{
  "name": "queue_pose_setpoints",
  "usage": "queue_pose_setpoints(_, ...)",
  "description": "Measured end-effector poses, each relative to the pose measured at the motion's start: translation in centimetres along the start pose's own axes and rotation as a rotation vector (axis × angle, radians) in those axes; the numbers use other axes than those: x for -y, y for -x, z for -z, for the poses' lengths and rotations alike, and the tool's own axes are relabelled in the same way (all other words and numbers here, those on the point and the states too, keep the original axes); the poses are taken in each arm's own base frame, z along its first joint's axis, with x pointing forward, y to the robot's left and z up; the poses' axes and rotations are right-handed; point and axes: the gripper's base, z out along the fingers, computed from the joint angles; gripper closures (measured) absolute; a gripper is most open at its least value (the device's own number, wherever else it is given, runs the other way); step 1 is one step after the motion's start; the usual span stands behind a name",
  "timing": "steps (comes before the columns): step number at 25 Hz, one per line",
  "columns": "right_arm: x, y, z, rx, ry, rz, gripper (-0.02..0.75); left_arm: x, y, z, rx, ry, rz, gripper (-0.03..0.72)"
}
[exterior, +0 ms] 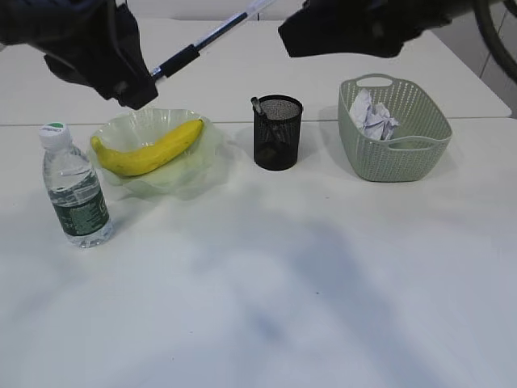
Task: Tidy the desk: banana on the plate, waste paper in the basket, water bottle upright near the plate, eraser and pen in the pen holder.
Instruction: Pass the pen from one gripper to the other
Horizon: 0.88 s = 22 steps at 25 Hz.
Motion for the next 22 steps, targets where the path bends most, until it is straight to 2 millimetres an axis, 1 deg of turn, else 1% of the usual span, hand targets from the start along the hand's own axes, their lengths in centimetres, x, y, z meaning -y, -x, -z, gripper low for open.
queue_pose_setpoints(3, -0.5, 0.2, 0.7, 0.005, 0.012, 0.143, 0.381, 0.1, -0.1, 0.5, 0.017, -0.016, 0.009, 0.589)
queue_pose_setpoints(11, -1.9, 0.4, 2.2, 0.014, 0.068, 0.619, 0.381, 0.6, -0.5, 2.6, 0.074, -0.062, 0.036, 0.589)
queue_pose_setpoints(14, -2.4, 0.8, 2.9, 0.049, 0.074, 0.786, 0.381, 0.8, -0.8, 2.9, 0.058, -0.082, 0.04, 0.589)
queue_pose_setpoints(17, -3.2, 1.2, 3.7, 0.091, 0.074, 0.989, 0.381, 1.0, -0.9, 2.9, 0.041, -0.102, 0.045, 0.589)
queue_pose_setpoints(19, -3.8, 1.5, 4.0, 0.115, 0.073, 1.128, 0.381, 1.1, -0.7, 3.4, 0.054, -0.122, 0.052, 0.589)
queue_pose_setpoints(22, -4.9, 2.1, 4.1, 0.153, 0.053, 1.262, 0.381, 1.0, 0.0, 4.7, 0.105, -0.141, 0.062, 0.589)
